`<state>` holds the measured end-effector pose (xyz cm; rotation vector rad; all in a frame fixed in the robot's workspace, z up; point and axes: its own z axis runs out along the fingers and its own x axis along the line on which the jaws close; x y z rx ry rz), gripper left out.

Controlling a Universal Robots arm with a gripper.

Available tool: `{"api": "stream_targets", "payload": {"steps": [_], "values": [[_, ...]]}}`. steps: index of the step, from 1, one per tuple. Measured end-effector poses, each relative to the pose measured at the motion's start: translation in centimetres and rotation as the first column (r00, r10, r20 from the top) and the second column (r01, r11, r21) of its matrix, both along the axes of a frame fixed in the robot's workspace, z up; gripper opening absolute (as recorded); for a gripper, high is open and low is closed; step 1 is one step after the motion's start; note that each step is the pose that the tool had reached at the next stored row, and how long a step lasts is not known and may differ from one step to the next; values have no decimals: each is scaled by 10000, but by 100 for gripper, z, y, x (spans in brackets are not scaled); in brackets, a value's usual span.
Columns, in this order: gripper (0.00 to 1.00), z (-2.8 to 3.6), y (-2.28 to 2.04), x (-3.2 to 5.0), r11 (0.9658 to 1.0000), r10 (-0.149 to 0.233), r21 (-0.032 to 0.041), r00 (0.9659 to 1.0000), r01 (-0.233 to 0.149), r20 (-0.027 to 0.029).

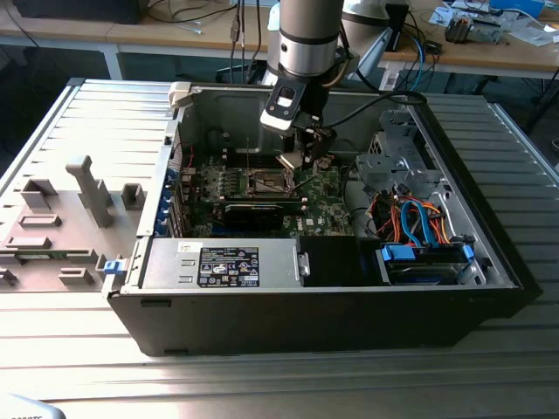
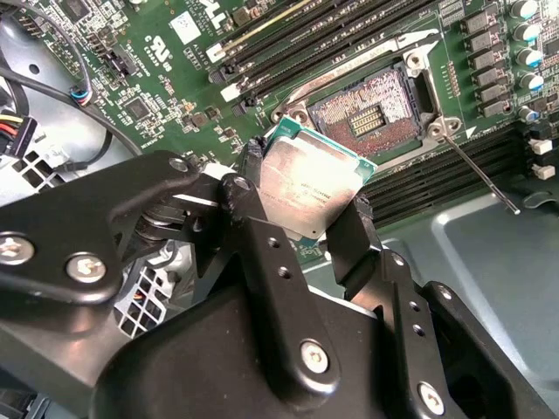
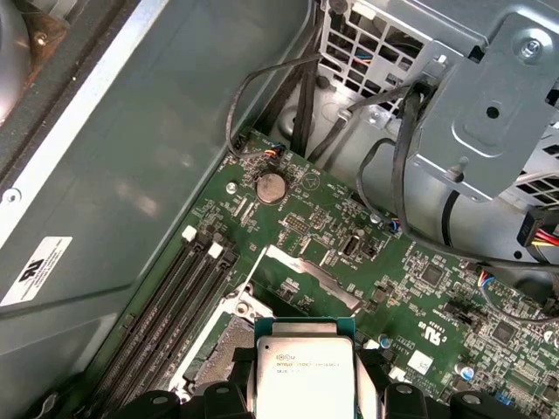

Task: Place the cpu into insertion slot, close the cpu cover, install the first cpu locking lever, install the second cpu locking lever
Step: 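Place the cpu into insertion slot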

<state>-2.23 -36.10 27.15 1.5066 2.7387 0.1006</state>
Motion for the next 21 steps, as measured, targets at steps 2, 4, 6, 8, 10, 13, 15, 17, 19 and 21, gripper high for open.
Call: {"api": "stream_targets", "payload": {"steps": [2,4,6,8,10,13,15,17,19,21], "values": [[54,-1,0,0,10000,-38,0,10000,38,0],[54,-1,0,0,10000,-68,0,10000,68,-1],[54,-2,0,0,9999,-101,0,9999,101,0],[54,-3,0,0,9999,-145,0,9999,145,-1],[54,-3,0,0,9998,-181,0,9998,181,-1],[54,-4,0,0,9997,-232,0,9997,232,0],[54,-5,0,0,9997,-256,0,9997,256,0],[54,-6,0,0,9996,-288,0,9996,288,0],[54,-7,0,0,9994,-333,1,9994,333,0],[54,-7,0,0,9994,-357,0,9994,357,0]]}}
